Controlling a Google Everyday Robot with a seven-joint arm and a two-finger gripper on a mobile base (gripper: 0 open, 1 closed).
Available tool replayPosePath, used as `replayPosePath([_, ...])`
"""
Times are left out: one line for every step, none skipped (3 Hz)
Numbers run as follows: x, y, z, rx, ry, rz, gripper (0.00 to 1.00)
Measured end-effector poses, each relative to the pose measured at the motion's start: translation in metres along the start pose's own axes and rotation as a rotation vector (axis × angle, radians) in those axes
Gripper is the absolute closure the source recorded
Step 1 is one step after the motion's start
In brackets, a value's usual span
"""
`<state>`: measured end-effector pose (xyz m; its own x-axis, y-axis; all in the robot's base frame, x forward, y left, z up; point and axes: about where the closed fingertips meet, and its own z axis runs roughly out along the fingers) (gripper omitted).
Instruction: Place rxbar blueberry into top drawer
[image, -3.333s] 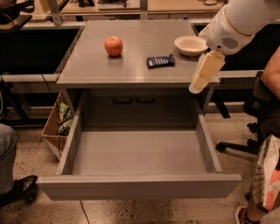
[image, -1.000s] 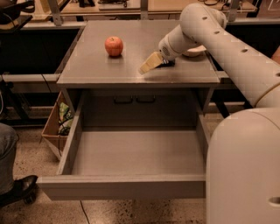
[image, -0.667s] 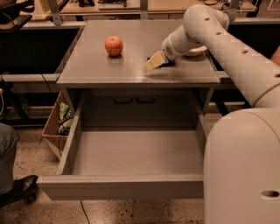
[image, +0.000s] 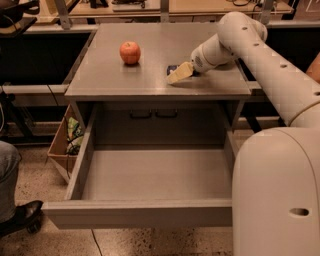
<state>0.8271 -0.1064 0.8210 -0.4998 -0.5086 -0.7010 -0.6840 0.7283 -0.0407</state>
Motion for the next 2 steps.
replayPosePath([-0.0044, -0.0001, -0.0053, -0.002, 0.000, 0.001, 0.65])
replayPosePath([-0.0096, -0.0003, -0.0106, -0.002, 0.000, 0.001, 0.89])
